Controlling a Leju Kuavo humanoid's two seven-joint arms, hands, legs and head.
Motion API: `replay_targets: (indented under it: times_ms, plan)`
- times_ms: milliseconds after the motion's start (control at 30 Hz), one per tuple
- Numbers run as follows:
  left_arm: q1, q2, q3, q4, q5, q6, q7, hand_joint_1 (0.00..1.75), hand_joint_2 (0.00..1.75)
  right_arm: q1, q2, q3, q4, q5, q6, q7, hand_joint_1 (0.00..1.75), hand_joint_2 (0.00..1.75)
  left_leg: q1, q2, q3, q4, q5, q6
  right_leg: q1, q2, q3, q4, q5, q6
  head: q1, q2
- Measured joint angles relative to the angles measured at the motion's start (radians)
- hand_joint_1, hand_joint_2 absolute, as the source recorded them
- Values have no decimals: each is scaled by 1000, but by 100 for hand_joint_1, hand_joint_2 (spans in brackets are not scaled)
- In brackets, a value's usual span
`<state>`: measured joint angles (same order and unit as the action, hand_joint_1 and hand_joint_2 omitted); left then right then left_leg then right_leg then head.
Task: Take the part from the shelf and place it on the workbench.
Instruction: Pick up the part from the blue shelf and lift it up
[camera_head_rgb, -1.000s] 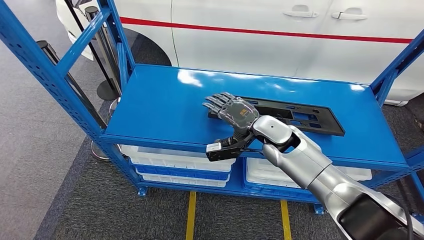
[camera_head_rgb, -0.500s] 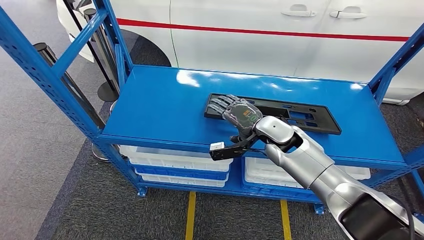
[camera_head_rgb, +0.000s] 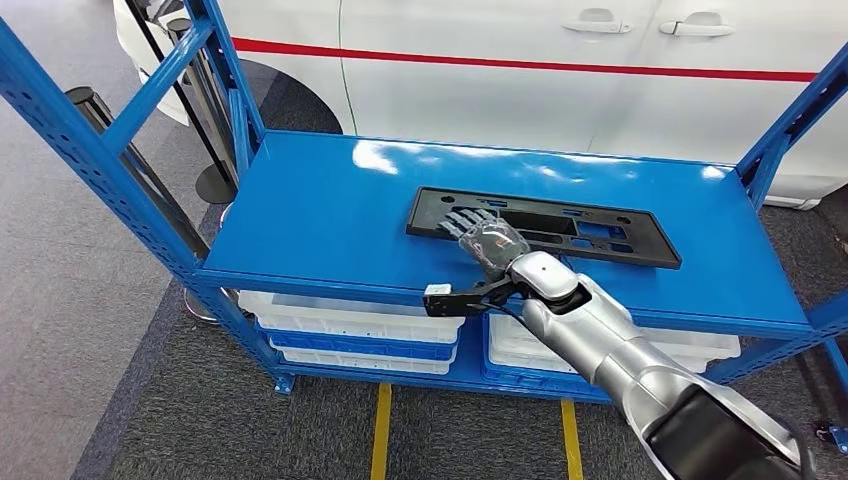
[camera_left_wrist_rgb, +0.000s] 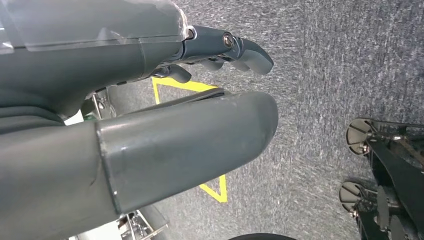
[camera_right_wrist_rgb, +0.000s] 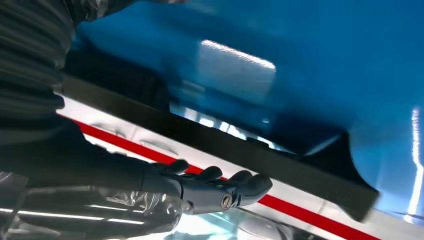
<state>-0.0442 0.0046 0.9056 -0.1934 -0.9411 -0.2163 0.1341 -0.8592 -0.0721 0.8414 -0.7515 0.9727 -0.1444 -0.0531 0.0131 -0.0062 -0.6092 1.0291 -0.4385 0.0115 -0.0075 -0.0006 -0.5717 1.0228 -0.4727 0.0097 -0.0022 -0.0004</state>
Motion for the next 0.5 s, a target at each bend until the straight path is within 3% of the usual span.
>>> replay_targets:
  times_ms: [233,500]
  plan:
    - [-3,0,0,0,-16,1,-13,0,0,-47,62,-34,182,-10,-20,24,0,175,0,1,6,0,0,0,0,1,5,0,-1,-1,0,0]
    - [-2,-1,0,0,-30,2,-19,0,0,-52,93,-92,282,-10,-159,96,0,175,0,1,8,0,0,0,0,0,8,0,-1,-1,0,0]
